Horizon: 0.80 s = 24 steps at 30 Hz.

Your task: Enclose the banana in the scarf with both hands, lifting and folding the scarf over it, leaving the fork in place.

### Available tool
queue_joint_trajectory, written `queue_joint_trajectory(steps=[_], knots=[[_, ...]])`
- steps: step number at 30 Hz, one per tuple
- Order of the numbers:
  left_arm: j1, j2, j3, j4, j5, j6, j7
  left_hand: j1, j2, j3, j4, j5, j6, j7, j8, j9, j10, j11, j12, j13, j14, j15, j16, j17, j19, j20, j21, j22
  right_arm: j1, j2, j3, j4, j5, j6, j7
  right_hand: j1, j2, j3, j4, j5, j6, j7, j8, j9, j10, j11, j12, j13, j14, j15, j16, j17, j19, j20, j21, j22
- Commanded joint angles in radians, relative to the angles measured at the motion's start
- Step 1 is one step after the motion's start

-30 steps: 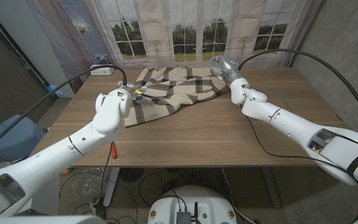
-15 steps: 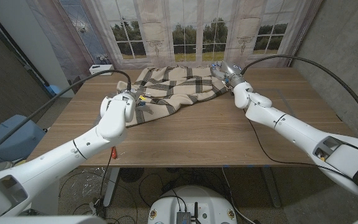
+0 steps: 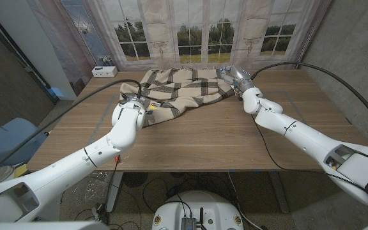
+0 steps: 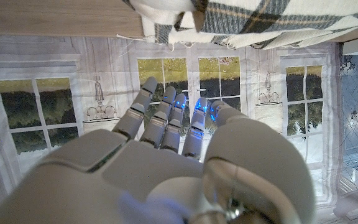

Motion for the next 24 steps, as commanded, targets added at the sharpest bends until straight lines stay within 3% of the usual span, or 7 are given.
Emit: queue_joint_trajectory(steps=[1,12,13,16,21,24], knots=[[0.021,-0.049,-0.007,0.06,0.095,-0.072,0.009,0.026,0.0,0.003,-0.014,0.009,0.015,-0.004,0.007,0.002,0.013,-0.011,0.01,-0.001,0.014,-0.015,0.012,0.001,0.009,-0.003,-0.002,0.002,-0.022,-0.004,0.02,-0.01,0.015,0.004,-0.014,-0.007,-0.005,0.007,-0.002,0.0,-0.001,0.005,-0.002,0.0,0.007,0.004,-0.005,0.002,-0.003,-0.07,0.008,0.001,-0.001,-0.004,0.0,0.003],[0.039,-0.083,-0.014,0.119,0.118,-0.104,0.026,0.056,0.015,0.005,-0.029,0.012,0.027,-0.01,0.009,0.002,0.024,-0.016,0.015,-0.006,0.026,-0.031,0.018,0.0,0.028,-0.013,-0.002,0.003,-0.023,-0.004,0.021,-0.007,0.015,0.008,-0.014,-0.01,-0.015,0.009,-0.01,-0.002,0.001,0.007,-0.007,0.0,0.01,0.01,-0.01,-0.002,-0.001,-0.068,0.009,-0.003,0.0,0.0,0.0,0.003],[0.04,-0.084,-0.012,0.125,0.12,-0.106,0.032,0.07,0.024,0.009,-0.035,0.013,0.03,-0.012,0.009,0.002,0.035,-0.017,0.02,-0.008,0.037,-0.04,0.023,0.0,0.037,-0.018,-0.001,0.003,-0.023,-0.001,0.022,-0.007,0.015,0.004,-0.016,-0.011,-0.015,0.009,-0.009,-0.002,0.0,0.006,-0.007,0.0,0.01,0.01,-0.01,-0.002,-0.001,-0.069,0.009,-0.004,0.0,-0.001,0.0,0.003],[0.042,-0.088,-0.011,0.138,0.124,-0.109,0.04,0.112,0.048,0.013,-0.058,0.009,0.066,-0.02,0.017,0.002,0.077,-0.034,0.034,-0.017,0.123,-0.108,0.052,0.0,0.084,-0.051,0.007,0.003,-0.02,-0.002,0.019,-0.003,0.014,0.009,-0.013,-0.013,-0.016,0.009,-0.011,-0.002,0.0,0.007,-0.009,0.0,0.012,0.014,-0.011,-0.003,-0.002,-0.068,0.01,-0.005,0.0,0.0,-0.001,0.003],[0.043,-0.093,-0.011,0.157,0.137,-0.102,0.056,0.203,0.085,0.029,-0.101,-0.004,0.095,-0.024,0.019,0.003,0.127,-0.055,0.048,-0.026,0.19,-0.151,0.07,-0.003,0.158,-0.087,0.027,0.005,-0.017,0.003,0.019,0.006,0.017,0.01,-0.015,-0.016,-0.017,0.009,-0.013,-0.002,0.001,0.008,-0.011,0.0,0.012,0.008,-0.014,-0.004,-0.001,-0.066,0.011,-0.006,0.0,0.0,-0.001,0.003],[0.046,-0.096,-0.014,0.174,0.138,-0.093,0.079,0.298,0.138,0.058,-0.13,-0.026,0.132,-0.027,0.026,0.004,0.16,-0.057,0.056,-0.031,0.227,-0.17,0.08,-0.003,0.207,-0.108,0.048,0.007,-0.013,0.003,0.015,0.013,0.015,0.017,-0.013,-0.017,-0.019,0.009,-0.014,-0.002,0.001,0.007,-0.012,0.0,0.013,0.01,-0.014,-0.005,-0.002,-0.066,0.011,-0.006,0.0,0.001,-0.001,0.003]])
